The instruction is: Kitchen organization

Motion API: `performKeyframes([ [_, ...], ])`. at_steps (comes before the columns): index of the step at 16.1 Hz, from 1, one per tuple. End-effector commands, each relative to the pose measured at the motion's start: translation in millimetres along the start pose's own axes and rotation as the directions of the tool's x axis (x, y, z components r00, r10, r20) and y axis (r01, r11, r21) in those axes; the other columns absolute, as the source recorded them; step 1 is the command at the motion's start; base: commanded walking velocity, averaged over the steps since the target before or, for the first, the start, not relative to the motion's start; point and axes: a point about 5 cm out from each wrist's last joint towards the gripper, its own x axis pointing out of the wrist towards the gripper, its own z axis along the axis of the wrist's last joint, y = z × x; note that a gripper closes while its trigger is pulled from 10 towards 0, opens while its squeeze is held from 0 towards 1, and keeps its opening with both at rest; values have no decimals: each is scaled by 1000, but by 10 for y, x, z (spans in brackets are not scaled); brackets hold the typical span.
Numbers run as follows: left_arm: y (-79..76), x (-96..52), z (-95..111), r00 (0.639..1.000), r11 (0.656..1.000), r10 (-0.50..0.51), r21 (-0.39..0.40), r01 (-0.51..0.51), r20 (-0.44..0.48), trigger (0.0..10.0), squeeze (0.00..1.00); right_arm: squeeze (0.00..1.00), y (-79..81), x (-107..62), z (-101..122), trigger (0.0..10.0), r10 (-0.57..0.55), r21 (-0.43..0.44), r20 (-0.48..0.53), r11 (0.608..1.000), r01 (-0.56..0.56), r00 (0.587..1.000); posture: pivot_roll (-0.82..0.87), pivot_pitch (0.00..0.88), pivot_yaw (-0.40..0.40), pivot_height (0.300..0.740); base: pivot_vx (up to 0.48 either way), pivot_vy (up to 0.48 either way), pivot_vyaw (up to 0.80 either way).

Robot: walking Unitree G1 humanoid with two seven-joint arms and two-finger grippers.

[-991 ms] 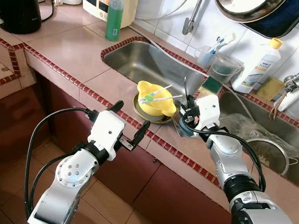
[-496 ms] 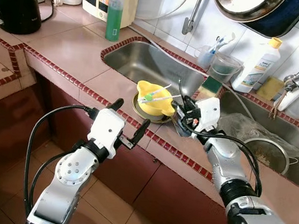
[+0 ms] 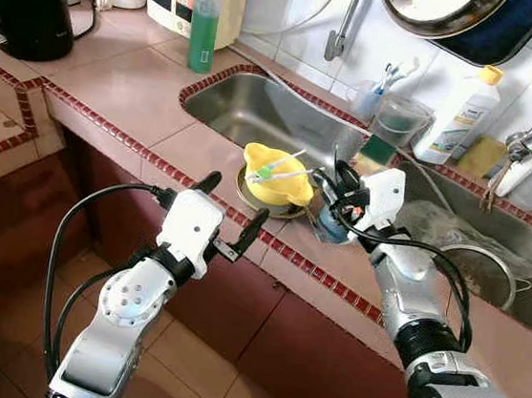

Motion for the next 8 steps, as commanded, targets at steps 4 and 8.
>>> performKeyframes([
  [4, -39, 43, 6, 1000, 1000, -22, 7, 22, 5, 10000, 0, 0, -162, -14, 61, 10000, -83, -46, -1, 995, 83, 997, 98, 0, -144, 740, 0, 0, 0],
  [8, -36, 43, 9, 1000, 1000, -23, 11, 23, 5, 10000, 0, 0, -248, 15, 94, 10000, -132, -60, -22, 990, 131, 991, 103, 0, -144, 740, 0, 0, 0],
])
